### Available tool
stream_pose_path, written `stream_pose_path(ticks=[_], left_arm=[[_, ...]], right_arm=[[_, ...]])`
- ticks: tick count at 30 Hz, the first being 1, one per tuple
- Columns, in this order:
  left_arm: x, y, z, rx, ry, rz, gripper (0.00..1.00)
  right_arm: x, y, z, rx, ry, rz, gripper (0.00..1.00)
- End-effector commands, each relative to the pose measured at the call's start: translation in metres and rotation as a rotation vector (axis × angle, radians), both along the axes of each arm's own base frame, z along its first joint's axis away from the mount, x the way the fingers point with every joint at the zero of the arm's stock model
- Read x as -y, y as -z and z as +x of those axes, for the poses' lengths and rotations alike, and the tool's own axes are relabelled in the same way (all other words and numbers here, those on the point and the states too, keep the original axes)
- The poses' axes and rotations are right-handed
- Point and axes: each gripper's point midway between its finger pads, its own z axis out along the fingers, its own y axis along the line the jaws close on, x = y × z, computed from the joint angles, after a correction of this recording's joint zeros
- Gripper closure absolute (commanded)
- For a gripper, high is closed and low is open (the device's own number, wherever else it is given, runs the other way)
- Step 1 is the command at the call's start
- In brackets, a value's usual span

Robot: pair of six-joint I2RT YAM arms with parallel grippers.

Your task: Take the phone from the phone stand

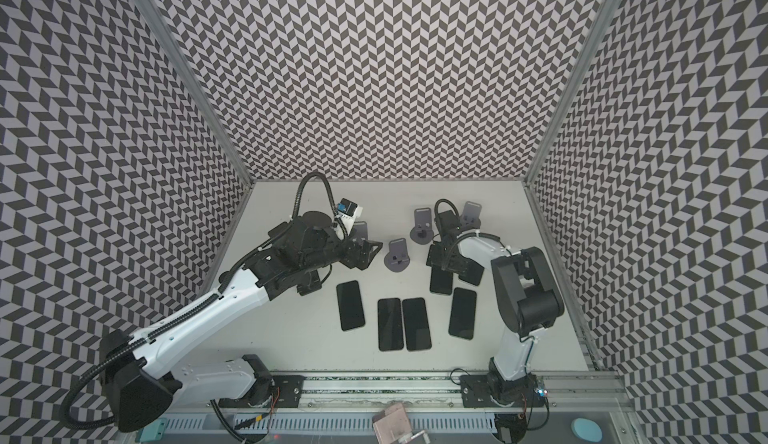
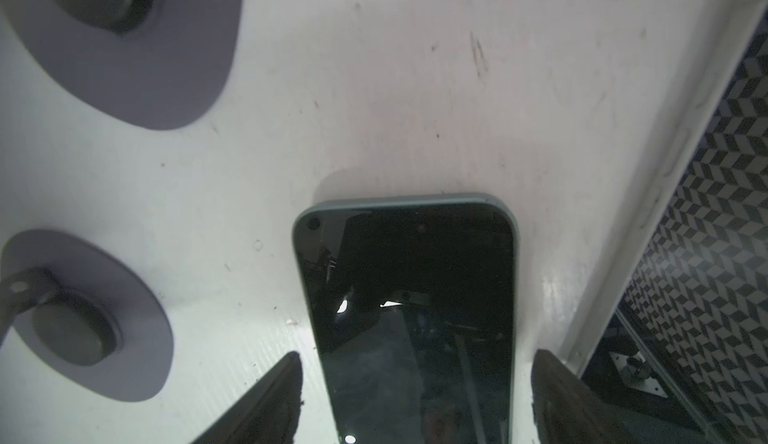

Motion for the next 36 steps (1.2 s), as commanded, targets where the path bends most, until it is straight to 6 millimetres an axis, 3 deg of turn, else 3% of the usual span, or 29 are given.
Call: stream_pose_path(ticks=[1, 7, 10, 17, 22, 28, 31, 36], left_arm=[[-0.018, -0.02, 0.002, 0.071, -0.063, -0.049, 0.04], [-0.055, -0.033, 0.001, 0.178, -0.163, -0.077, 0.03], [-0.079, -0.043, 0.003, 0.262, -0.252, -0.081, 0.02], [-0.149, -0.053, 0.021, 0.435, -0.527, -0.058, 0.02], [-0.203, -0.04, 0.044, 0.457, -0.707, -0.018, 0.02], [-0.249, -0.019, 0.058, 0.494, -0.861, 0.052, 0.02], [-0.266, -0.006, 0.06, 0.512, -0.907, 0.081, 0.02], [-0.257, 0.006, 0.058, 0.567, -0.801, 0.154, 0.02]], right_arm=[[0.006, -0.026, 0.003, 0.06, 0.037, -0.014, 0.09], [0.016, -0.066, 0.009, 0.16, 0.072, -0.039, 0.08], [0.023, -0.096, 0.017, 0.255, 0.09, -0.061, 0.09], [0.054, -0.187, 0.051, 0.668, 0.106, -0.213, 0.08], [0.069, -0.22, 0.062, 0.995, 0.044, -0.368, 0.04], [0.083, -0.221, 0.059, 1.167, 0.037, -0.46, 0.04], [0.084, -0.207, 0.06, 1.161, 0.015, -0.44, 0.04], [0.066, -0.183, 0.049, 1.203, -0.143, -0.381, 0.05]])
